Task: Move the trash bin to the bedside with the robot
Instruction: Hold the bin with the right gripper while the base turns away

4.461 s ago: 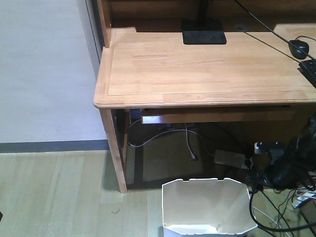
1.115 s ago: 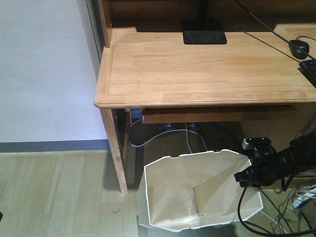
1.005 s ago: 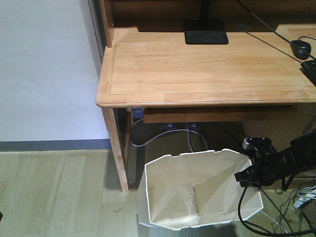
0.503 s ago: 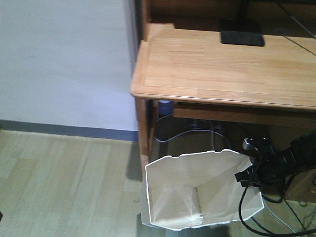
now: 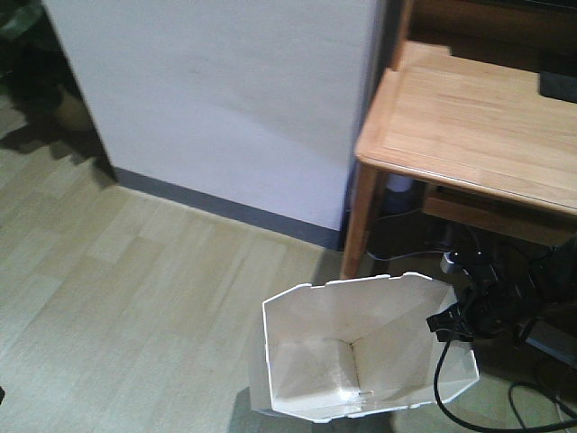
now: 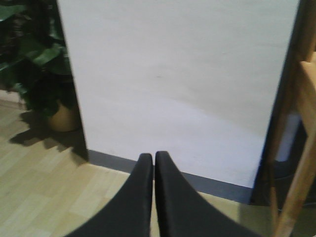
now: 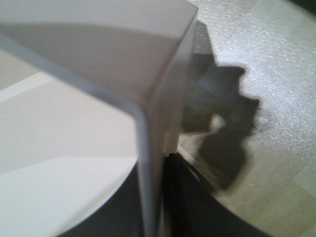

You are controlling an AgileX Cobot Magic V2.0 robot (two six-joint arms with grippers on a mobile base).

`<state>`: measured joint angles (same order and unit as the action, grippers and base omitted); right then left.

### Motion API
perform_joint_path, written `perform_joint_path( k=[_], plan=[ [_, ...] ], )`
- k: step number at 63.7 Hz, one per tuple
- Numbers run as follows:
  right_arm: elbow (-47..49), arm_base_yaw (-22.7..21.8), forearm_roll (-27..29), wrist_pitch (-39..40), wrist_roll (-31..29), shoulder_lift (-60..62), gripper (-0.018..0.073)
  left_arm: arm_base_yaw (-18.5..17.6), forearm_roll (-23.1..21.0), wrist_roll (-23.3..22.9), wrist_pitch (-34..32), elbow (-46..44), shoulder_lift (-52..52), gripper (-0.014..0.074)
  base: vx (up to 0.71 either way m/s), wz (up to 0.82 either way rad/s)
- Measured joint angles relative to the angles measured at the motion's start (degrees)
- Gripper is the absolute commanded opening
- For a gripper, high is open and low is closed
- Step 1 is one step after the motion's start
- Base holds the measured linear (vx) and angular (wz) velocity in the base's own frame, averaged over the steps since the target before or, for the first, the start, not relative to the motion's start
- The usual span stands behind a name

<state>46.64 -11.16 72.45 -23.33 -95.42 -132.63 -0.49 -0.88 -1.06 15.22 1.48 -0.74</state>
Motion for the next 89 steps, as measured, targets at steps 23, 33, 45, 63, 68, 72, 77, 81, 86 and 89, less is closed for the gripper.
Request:
perform_joint_path(
  k=[23, 33, 45, 63, 68, 72, 77, 81, 86, 89],
  plan=[
    [0.0, 0.0, -0.1, -0.3, 0.0, 0.0, -0.0005, 0.0, 0.0, 0.0, 0.0, 0.0, 0.0, -0.0006, -0.07, 0.48],
    [0.0, 0.0, -0.1, -0.3, 0.0, 0.0, -0.0005, 0.0, 0.0, 0.0, 0.0, 0.0, 0.0, -0.0006, -0.01, 0.42],
    [0.0, 0.0, -0.1, -0.3, 0.0, 0.0, -0.0005, 0.0, 0.0, 0.0, 0.0, 0.0, 0.0, -0.0006, 0.03, 0.38],
    [0.0, -0.1, -0.1, -0.1, 0.0, 0.0, -0.0005, 0.0, 0.0, 0.0, 0.0, 0.0, 0.0, -0.0006, 0.07, 0.38],
    [0.0, -0.1, -0.1, 0.0, 0.0, 0.0, -0.0005, 0.0, 0.0, 0.0, 0.0, 0.0, 0.0, -0.0006, 0.09, 0.44],
    [0.0, -0.1, -0.1, 0.0, 0.0, 0.0, -0.0005, 0.0, 0.0, 0.0, 0.0, 0.0, 0.0, -0.0006, 0.09, 0.46],
    [0.0, -0.1, -0.1, 0.1, 0.0, 0.0, -0.0005, 0.0, 0.0, 0.0, 0.0, 0.0, 0.0, -0.0006, 0.1, 0.48],
    [0.0, -0.1, -0.1, 0.1, 0.0, 0.0, -0.0005, 0.0, 0.0, 0.0, 0.0, 0.0, 0.0, -0.0006, 0.11, 0.5],
    [0.0, -0.1, -0.1, 0.1, 0.0, 0.0, -0.0005, 0.0, 0.0, 0.0, 0.0, 0.0, 0.0, -0.0006, 0.12, 0.51],
    [0.0, -0.1, -0.1, 0.0, 0.0, 0.0, -0.0005, 0.0, 0.0, 0.0, 0.0, 0.0, 0.0, -0.0006, 0.13, 0.53]
  ],
)
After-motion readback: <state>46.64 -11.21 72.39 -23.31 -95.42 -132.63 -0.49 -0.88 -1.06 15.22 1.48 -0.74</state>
